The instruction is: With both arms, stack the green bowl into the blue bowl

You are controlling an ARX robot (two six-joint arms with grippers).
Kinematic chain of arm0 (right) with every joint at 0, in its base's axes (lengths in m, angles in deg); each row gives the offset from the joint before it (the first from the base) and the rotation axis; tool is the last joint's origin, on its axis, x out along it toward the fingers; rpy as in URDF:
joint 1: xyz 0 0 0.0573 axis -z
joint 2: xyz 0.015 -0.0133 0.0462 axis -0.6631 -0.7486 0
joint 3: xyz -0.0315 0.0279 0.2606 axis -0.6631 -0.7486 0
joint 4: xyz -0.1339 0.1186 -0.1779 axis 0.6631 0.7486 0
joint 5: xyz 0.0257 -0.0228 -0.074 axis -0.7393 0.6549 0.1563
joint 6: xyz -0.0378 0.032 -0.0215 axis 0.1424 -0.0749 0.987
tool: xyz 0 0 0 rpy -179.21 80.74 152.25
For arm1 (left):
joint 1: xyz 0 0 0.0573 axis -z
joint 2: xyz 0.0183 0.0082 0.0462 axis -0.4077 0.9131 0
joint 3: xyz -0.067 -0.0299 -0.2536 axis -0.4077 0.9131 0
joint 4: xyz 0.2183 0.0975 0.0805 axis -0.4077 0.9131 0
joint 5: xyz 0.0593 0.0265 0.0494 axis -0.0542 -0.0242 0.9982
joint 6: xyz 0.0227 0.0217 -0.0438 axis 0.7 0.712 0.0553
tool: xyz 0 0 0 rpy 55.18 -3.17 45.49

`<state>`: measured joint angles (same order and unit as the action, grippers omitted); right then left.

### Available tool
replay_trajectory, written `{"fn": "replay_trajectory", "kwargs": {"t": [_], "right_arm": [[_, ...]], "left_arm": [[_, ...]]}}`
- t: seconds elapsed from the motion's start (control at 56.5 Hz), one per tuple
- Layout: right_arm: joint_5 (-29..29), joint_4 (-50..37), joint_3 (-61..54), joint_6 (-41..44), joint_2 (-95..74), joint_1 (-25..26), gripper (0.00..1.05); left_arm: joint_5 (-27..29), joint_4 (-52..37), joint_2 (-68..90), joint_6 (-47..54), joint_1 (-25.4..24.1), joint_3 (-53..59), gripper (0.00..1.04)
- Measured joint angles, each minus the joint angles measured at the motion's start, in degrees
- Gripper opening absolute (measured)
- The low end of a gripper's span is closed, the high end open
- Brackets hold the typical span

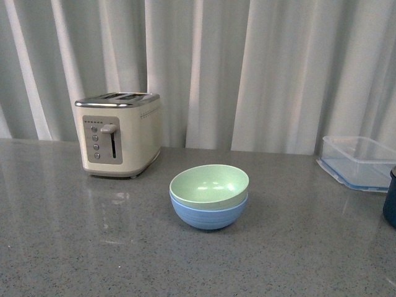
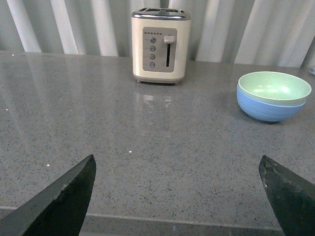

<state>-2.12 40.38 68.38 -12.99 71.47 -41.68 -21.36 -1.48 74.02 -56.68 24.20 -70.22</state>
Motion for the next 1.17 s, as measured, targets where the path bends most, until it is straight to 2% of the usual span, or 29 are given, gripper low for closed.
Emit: {"fn": "replay_trajectory", "kwargs": {"t": [0.071, 0.319, 0.513, 0.743, 0.779, 1.168], "right_arm": [[-0.2, 8.2, 0.0, 0.0, 6.1, 0.0, 0.01], [-0.1, 9.4, 0.0, 0.0, 9.1, 0.0, 0.03], [-0.1, 9.4, 0.0, 0.0, 9.1, 0.0, 0.34], [-0.1, 9.4, 0.0, 0.0, 9.1, 0.0, 0.91], [-0.1, 9.4, 0.0, 0.0, 9.1, 0.0, 0.96], [-0.1, 9.4, 0.0, 0.0, 9.1, 0.0, 0.95]], "left_arm": [[0.0, 0.0, 0.0, 0.0, 0.0, 0.0, 0.98], [0.0, 0.0, 0.0, 0.0, 0.0, 0.0, 0.98], [0.0, 0.0, 0.0, 0.0, 0.0, 0.0, 0.98], [0.0, 0.0, 0.0, 0.0, 0.0, 0.0, 0.98], [0.0, 0.0, 0.0, 0.0, 0.0, 0.0, 0.98], [0.0, 0.0, 0.0, 0.0, 0.0, 0.0, 0.98]]}}
